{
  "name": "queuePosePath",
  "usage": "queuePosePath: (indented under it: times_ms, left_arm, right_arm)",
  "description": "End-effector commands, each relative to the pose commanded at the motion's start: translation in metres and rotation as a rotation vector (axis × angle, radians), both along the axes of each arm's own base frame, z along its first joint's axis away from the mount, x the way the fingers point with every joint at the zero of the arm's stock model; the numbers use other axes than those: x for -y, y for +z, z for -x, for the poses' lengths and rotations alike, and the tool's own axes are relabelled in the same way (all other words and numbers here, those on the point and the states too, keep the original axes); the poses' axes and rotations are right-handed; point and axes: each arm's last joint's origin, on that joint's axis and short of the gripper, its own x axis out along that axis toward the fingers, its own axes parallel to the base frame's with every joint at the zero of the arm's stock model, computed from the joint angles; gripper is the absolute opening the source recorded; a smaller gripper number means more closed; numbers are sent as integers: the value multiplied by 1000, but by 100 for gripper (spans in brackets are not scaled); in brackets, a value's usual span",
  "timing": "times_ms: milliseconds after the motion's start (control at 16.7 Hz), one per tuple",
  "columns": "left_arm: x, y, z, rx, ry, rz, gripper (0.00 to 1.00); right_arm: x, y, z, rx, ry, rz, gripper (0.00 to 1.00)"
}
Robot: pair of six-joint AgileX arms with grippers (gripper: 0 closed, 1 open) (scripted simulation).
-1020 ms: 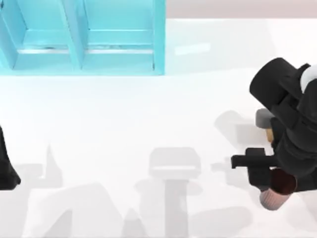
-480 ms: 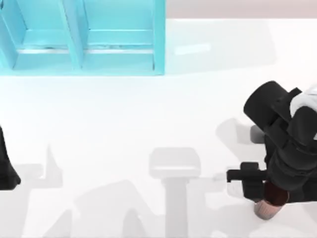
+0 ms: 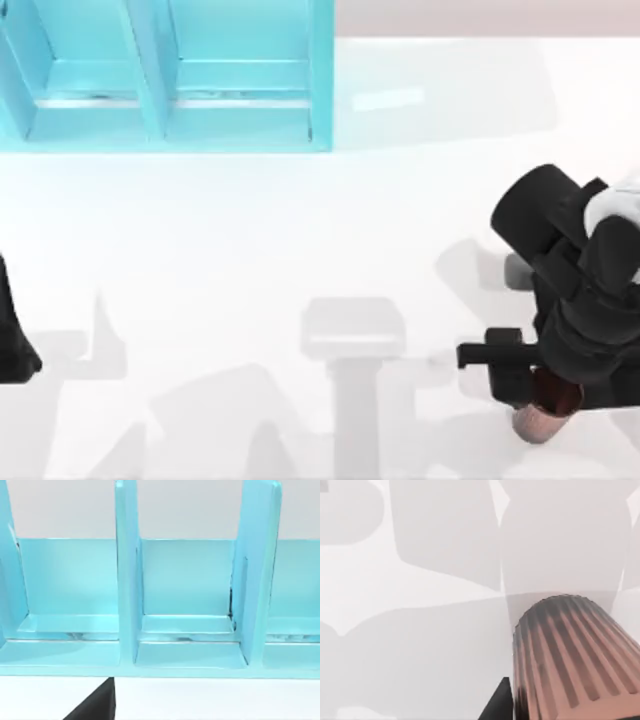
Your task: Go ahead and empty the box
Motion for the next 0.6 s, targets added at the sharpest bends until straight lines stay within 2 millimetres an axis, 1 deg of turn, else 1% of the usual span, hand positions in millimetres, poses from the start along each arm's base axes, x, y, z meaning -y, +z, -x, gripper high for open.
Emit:
queuePosePath:
  times_ms: [480,540,600]
  left_arm:
    - [0,0,0,0,0,0,100]
    - [0,0,0,0,0,0,100]
    - [0,0,0,0,0,0,100]
  right_arm:
    - [0,0,0,0,0,0,98]
    - [0,0,0,0,0,0,100]
    - [0,0,0,0,0,0,100]
